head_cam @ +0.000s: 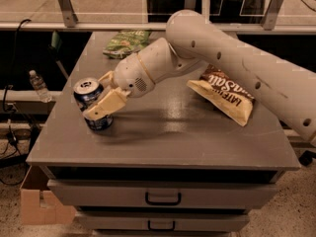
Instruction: Knock pepsi can over
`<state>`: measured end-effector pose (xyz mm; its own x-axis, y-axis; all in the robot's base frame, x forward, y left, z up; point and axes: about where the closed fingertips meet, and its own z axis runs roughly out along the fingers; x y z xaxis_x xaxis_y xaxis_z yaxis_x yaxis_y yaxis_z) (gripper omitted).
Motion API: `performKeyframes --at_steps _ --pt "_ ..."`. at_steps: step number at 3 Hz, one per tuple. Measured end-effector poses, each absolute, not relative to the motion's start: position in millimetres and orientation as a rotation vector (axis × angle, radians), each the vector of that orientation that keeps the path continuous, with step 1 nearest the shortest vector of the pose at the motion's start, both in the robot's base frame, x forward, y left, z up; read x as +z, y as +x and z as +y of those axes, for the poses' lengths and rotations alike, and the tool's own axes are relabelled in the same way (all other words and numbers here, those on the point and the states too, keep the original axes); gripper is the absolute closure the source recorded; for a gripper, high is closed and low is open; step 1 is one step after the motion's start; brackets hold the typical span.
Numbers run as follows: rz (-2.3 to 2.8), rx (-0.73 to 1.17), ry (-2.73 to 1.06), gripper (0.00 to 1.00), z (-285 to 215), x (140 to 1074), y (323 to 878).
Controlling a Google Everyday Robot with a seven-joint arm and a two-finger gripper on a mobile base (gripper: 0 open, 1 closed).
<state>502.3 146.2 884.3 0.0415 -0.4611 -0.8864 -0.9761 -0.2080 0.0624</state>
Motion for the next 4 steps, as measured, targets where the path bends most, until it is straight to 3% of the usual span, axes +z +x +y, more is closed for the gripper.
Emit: performKeyframes --at_steps 1,2,4 --pt "1.507 1.070 -1.671 0.94 123 894 518" --pt "1.557 0.937 -1.683 1.00 93 914 535" --pt "1.648 0.452 -1.901 1.00 30 940 554"
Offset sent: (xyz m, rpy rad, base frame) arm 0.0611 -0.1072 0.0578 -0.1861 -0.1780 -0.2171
